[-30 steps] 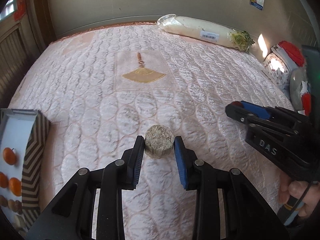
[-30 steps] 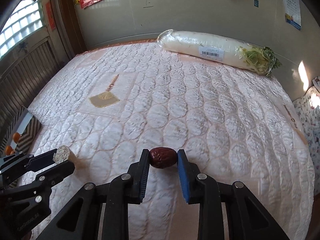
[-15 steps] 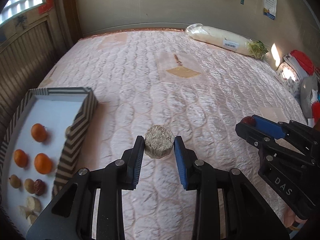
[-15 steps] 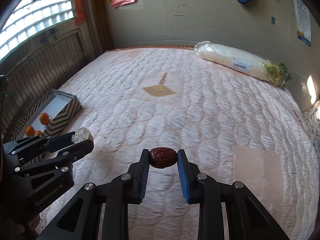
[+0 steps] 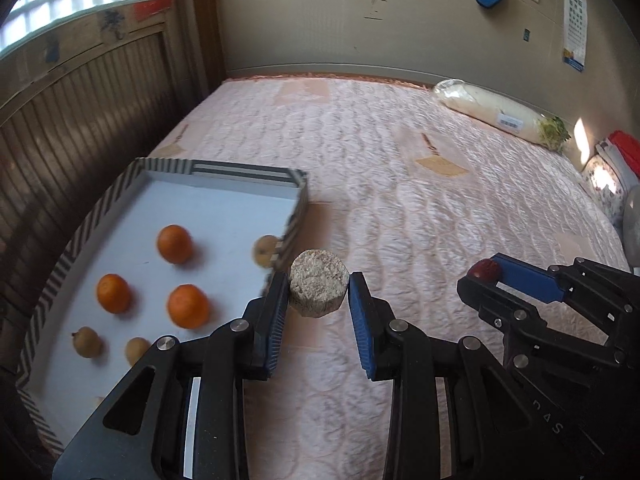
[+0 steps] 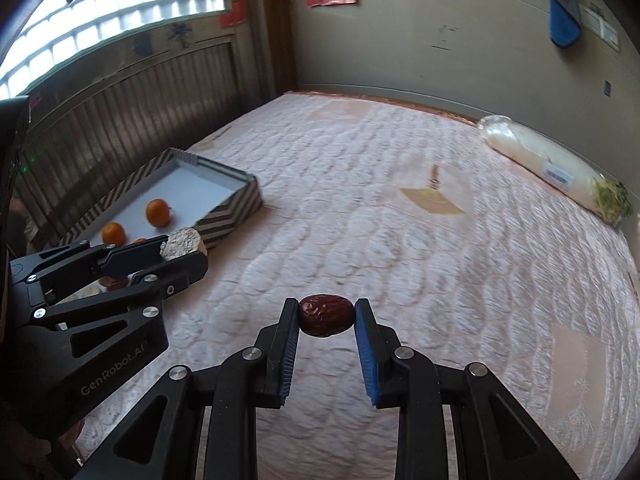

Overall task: Organize fruits
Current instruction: 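Carry the round cake and red date in both tools over the tray, then open both tools to drop the cake and date into the tray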

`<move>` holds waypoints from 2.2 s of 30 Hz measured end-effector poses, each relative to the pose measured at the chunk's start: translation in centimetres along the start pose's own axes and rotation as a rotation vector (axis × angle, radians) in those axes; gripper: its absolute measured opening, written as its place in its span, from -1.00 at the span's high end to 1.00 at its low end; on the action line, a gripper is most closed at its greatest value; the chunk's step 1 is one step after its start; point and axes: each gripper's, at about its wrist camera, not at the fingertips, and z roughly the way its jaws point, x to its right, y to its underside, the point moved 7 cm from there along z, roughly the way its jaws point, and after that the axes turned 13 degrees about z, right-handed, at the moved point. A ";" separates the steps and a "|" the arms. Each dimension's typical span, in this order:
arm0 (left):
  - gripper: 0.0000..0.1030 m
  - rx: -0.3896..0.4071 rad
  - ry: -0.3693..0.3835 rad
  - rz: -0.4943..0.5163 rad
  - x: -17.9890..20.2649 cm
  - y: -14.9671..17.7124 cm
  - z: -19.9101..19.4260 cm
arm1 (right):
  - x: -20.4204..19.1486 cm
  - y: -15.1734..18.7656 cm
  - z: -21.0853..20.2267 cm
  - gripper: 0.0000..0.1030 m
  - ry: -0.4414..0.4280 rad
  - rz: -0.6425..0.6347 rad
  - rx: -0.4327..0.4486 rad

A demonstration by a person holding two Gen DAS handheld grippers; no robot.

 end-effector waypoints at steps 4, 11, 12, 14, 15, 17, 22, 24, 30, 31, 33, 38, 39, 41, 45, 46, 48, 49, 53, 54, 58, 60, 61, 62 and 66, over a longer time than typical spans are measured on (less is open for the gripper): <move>0.41 -0.002 -0.029 -0.030 -2.3 0.8 -0.5 | -2.6 0.0 0.3 0.48 -0.028 -0.040 -0.004; 0.41 0.004 -0.080 -0.074 -6.1 1.9 -1.6 | -7.1 -0.1 1.0 0.48 -0.083 -0.116 -0.014; 0.41 0.003 -0.087 -0.079 -6.5 2.0 -1.7 | -7.5 -0.1 1.0 0.48 -0.090 -0.125 -0.016; 0.41 0.000 -0.102 -0.096 -7.7 2.5 -1.9 | -8.8 0.0 1.2 0.48 -0.107 -0.146 -0.020; 0.41 -0.002 -0.107 -0.101 -8.1 2.7 -1.9 | -9.6 0.0 1.4 0.48 -0.115 -0.159 -0.022; 0.41 -0.008 -0.119 -0.118 -9.1 3.3 -2.0 | -11.0 0.1 1.6 0.48 -0.131 -0.184 -0.028; 0.41 -0.024 -0.141 -0.157 -11.4 4.5 -2.0 | -13.7 0.3 2.4 0.48 -0.165 -0.232 -0.044; 0.41 -0.032 -0.147 -0.173 -12.2 5.0 -1.9 | -14.6 0.5 2.8 0.48 -0.180 -0.248 -0.055; 0.41 -0.054 -0.155 -0.207 -14.1 6.4 -1.7 | -17.0 1.6 3.8 0.48 -0.221 -0.289 -0.089; 0.41 -0.058 -0.155 -0.212 -14.3 6.6 -1.7 | -17.3 1.8 4.1 0.48 -0.226 -0.295 -0.097; 0.41 -0.067 -0.155 -0.218 -14.6 6.8 -1.5 | -17.9 2.2 4.5 0.48 -0.232 -0.308 -0.113; 0.41 -0.080 -0.142 -0.227 -14.6 7.1 -1.1 | -19.0 3.5 5.4 0.48 -0.243 -0.341 -0.150; 0.41 -0.081 -0.141 -0.226 -14.6 7.2 -1.0 | -19.2 3.6 5.5 0.48 -0.245 -0.345 -0.155; 0.41 -0.087 -0.139 -0.223 -14.5 7.1 -0.9 | -19.3 3.9 5.7 0.48 -0.246 -0.354 -0.165; 0.41 -0.099 -0.135 -0.225 -14.5 7.1 -0.5 | -19.5 4.1 5.7 0.48 -0.249 -0.362 -0.167; 0.41 -0.103 -0.135 -0.225 -14.5 7.1 -0.5 | -19.5 4.1 5.7 0.48 -0.250 -0.366 -0.167; 0.41 -0.111 -0.139 -0.225 -14.6 7.2 -0.4 | -19.6 4.1 5.8 0.48 -0.251 -0.368 -0.164; 0.40 -0.112 -0.141 -0.224 -14.5 7.2 -0.3 | -19.6 4.1 5.8 0.48 -0.254 -0.366 -0.162; 0.40 -0.120 -0.153 -0.224 -14.5 7.2 -0.3 | -19.4 4.0 5.7 0.47 -0.266 -0.350 -0.158; 0.40 -0.122 -0.155 -0.225 -14.5 7.2 -0.3 | -19.3 4.0 5.6 0.45 -0.267 -0.348 -0.156; -0.01 -0.113 -0.154 -0.229 -14.6 7.2 -0.6 | -19.1 3.8 5.1 0.36 -0.271 -0.330 -0.144; -0.15 -0.095 -0.158 -0.232 -14.5 7.1 -1.0 | -19.0 3.6 4.9 0.35 -0.269 -0.318 -0.133; -0.15 -0.090 -0.163 -0.232 -14.5 7.1 -1.2 | -18.8 3.4 4.7 0.35 -0.272 -0.309 -0.127; -0.15 -0.089 -0.170 -0.229 -14.5 7.1 -1.4 | -18.6 3.3 4.5 0.35 -0.273 -0.304 -0.122; -0.15 -0.078 -0.186 -0.233 -14.4 7.0 -2.1 | -17.9 2.5 3.5 0.33 -0.267 -0.268 -0.087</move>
